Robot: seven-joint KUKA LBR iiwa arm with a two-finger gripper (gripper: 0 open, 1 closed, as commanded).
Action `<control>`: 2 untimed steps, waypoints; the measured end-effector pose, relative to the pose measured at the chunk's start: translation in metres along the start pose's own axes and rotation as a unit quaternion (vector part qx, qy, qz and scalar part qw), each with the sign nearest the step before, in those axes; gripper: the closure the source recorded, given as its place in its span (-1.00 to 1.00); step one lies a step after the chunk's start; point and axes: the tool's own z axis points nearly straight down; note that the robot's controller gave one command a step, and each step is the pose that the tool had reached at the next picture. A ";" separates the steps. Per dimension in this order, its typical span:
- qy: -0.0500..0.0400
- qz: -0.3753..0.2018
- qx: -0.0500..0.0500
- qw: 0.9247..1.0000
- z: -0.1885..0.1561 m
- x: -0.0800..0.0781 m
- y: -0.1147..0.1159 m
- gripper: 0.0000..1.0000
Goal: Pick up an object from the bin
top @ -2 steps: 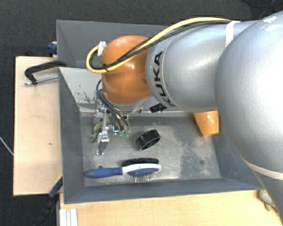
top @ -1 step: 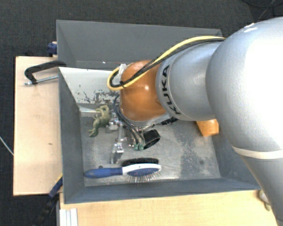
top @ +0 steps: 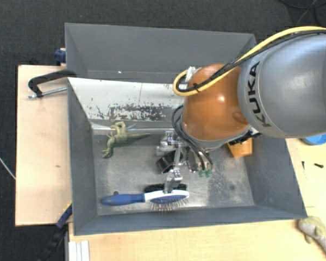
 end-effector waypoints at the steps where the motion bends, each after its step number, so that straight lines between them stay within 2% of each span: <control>1: -0.010 -0.031 -0.002 0.999 0.039 -0.016 -0.022 -1.00; 2: -0.002 -0.110 -0.002 0.994 0.084 -0.070 -0.091 -1.00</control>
Offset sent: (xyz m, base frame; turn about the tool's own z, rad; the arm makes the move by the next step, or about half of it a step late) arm 0.0222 -0.0470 -0.0797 -0.0947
